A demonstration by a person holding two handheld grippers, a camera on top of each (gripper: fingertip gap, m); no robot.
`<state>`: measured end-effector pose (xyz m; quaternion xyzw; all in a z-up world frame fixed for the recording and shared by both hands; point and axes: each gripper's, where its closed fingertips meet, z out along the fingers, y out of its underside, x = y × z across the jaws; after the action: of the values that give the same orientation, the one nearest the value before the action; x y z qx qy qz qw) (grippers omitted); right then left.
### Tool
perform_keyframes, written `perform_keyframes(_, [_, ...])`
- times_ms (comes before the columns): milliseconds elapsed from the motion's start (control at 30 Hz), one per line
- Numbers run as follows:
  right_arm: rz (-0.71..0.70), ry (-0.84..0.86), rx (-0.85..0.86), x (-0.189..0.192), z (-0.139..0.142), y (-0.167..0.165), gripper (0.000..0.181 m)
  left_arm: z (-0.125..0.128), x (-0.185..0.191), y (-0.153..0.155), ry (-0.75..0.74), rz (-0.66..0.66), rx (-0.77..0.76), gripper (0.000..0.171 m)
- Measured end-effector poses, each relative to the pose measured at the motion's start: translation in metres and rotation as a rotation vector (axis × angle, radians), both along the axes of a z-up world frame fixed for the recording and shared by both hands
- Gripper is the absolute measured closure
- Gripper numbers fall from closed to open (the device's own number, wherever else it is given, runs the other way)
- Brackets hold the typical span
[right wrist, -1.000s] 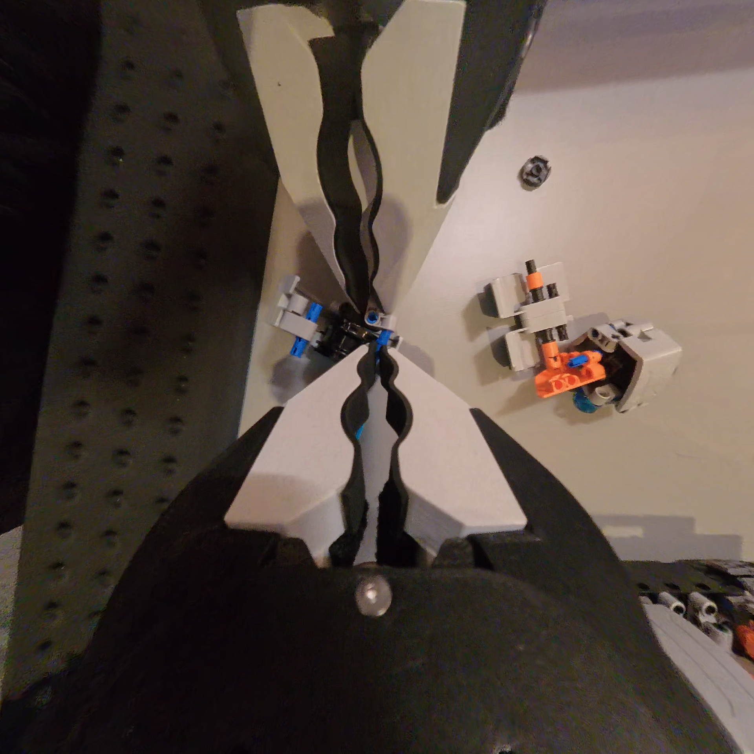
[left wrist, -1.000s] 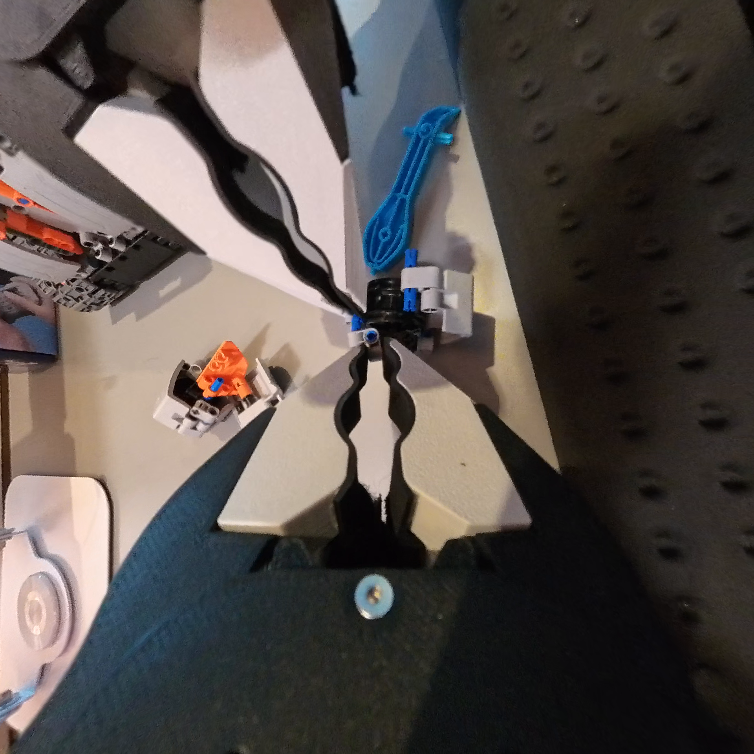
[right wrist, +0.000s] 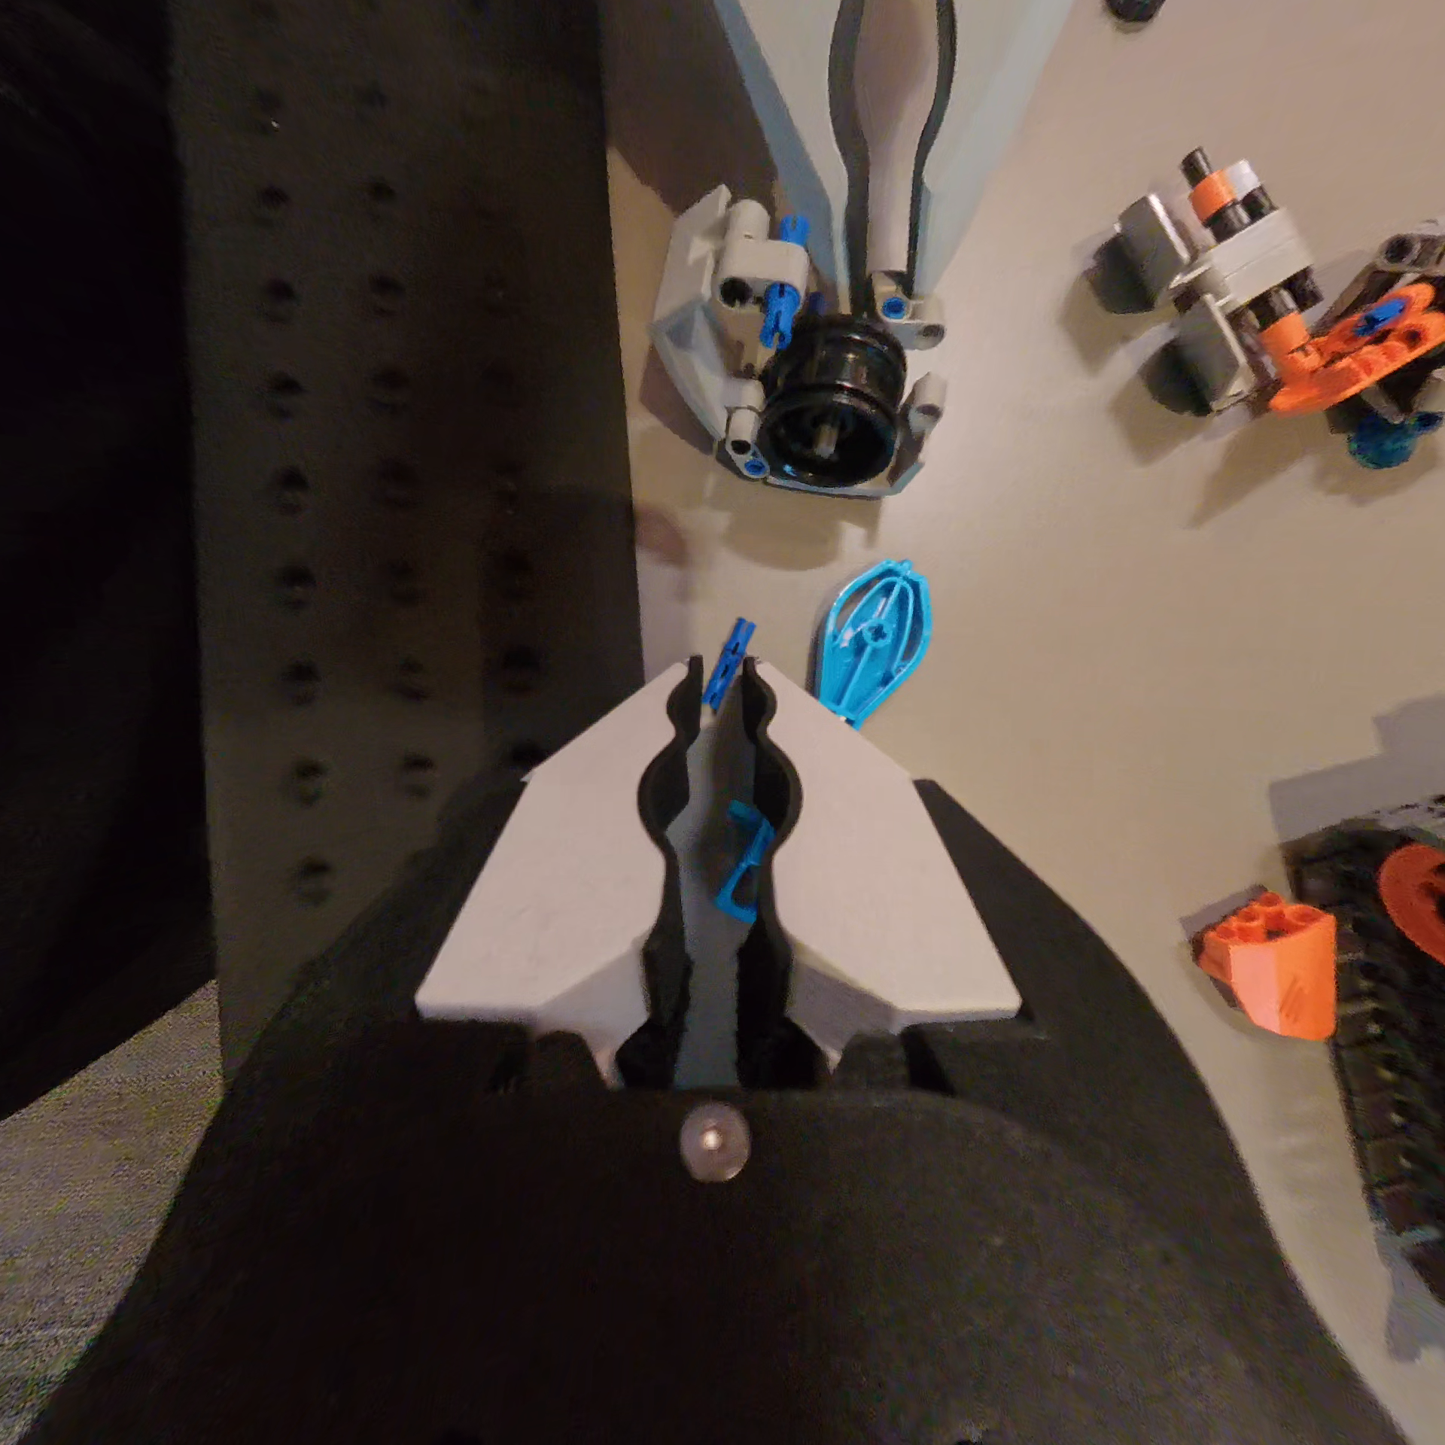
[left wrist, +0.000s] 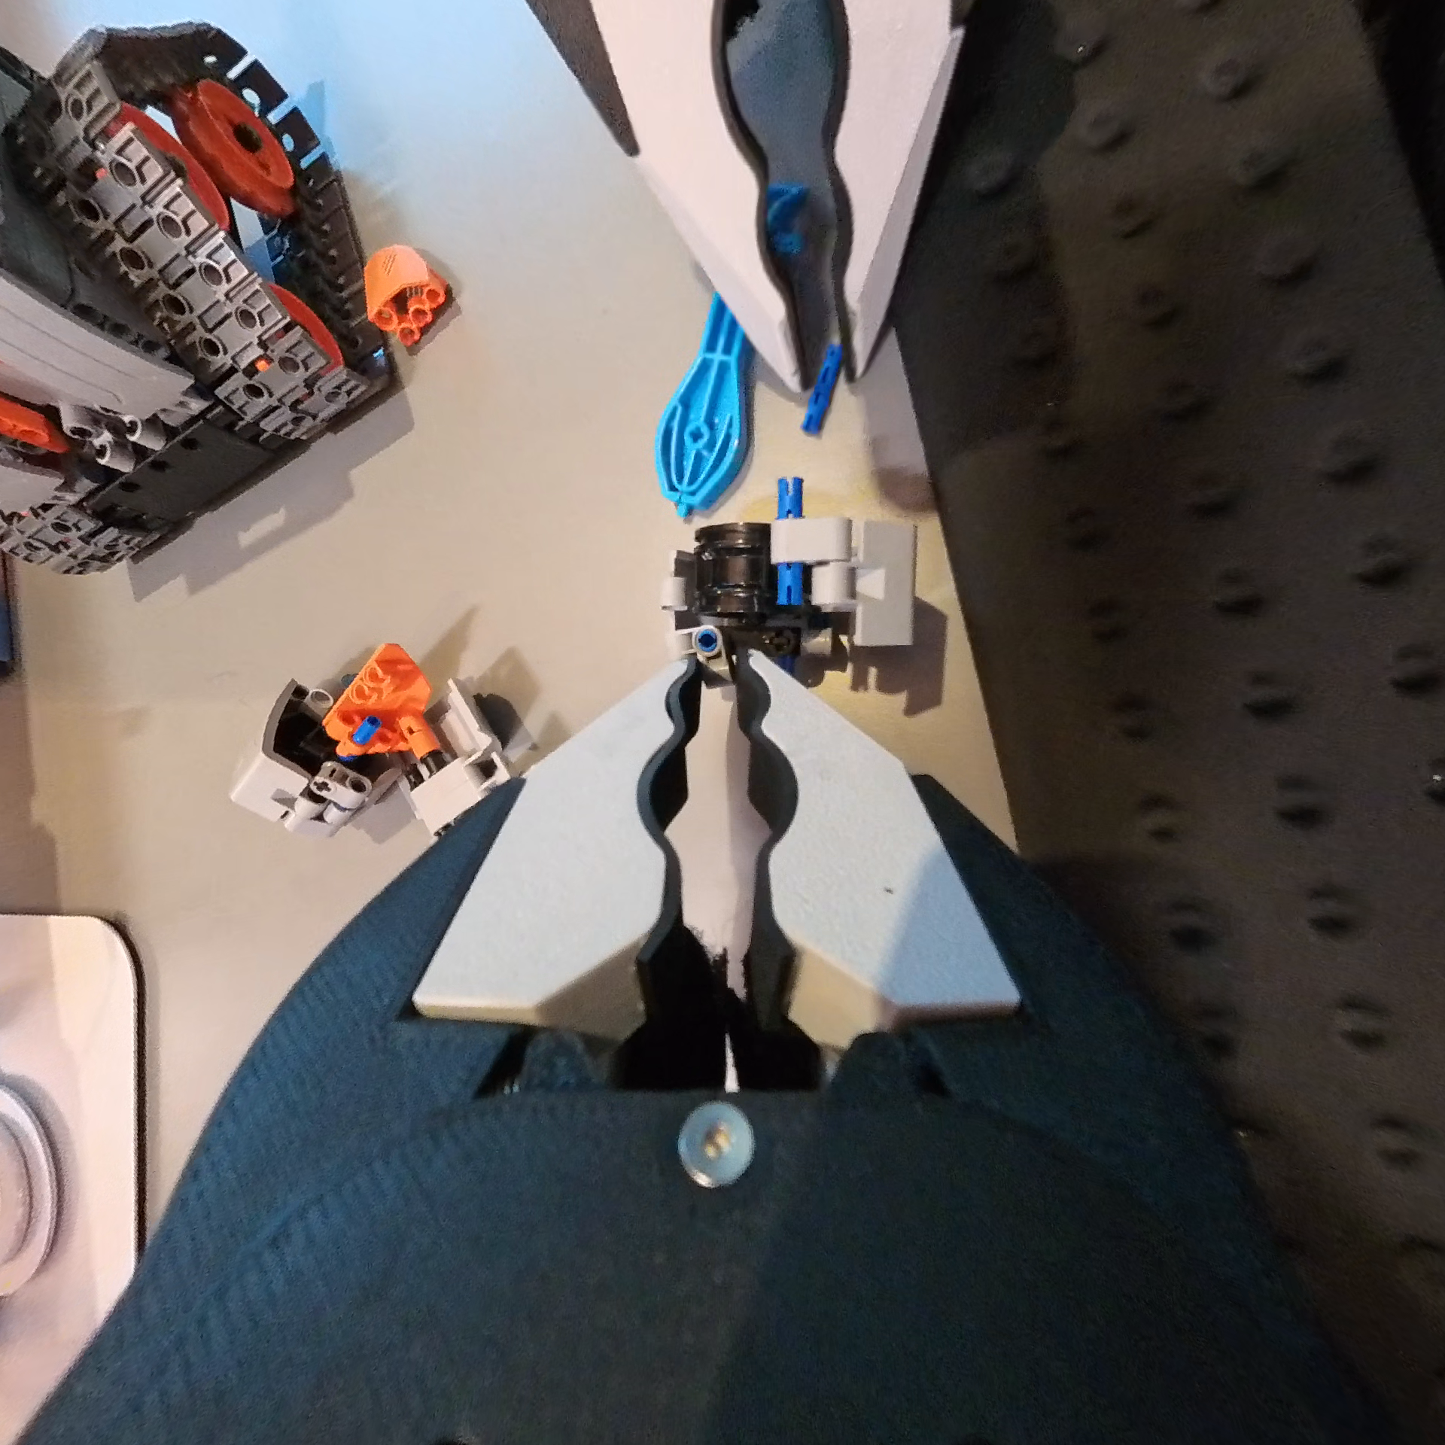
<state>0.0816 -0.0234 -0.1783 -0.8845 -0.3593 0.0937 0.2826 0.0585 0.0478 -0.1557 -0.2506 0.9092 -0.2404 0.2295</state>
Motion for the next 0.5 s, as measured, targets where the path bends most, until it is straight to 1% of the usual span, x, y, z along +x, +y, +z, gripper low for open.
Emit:
perform_keyframes(100, [0.014,-0.002,-0.005,-0.002,-0.001,-0.001,0.18,0.0,-0.001,-0.002,-0.003,-0.003,-0.008,0.165])
perform_keyframes(167, [0.01,0.018,-0.005,-0.002,-0.001,0.0,0.18,0.0,-0.001,-0.002,-0.001,-0.005,-0.018,0.165])
perform_keyframes(267, [-0.012,0.093,0.007,-0.002,0.004,0.003,0.181,0.001,0.0,-0.002,-0.005,0.004,-0.037,0.154])
perform_keyframes(333, [-0.032,0.171,0.038,-0.002,0.017,0.007,0.18,0.006,0.001,-0.003,-0.008,0.007,-0.074,0.147])
perform_keyframes(367, [-0.041,0.205,0.052,0.0,0.025,0.009,0.18,0.012,0.003,-0.003,-0.028,0.013,-0.094,0.146])
perform_keyframes(467, [-0.054,0.319,0.1,0.002,0.052,0.019,0.18,0.034,0.012,-0.01,-0.124,0.011,-0.134,0.144])
perform_keyframes(500, [-0.053,0.353,0.109,0.002,0.06,0.022,0.18,0.042,0.016,-0.013,-0.172,0.005,-0.124,0.144])
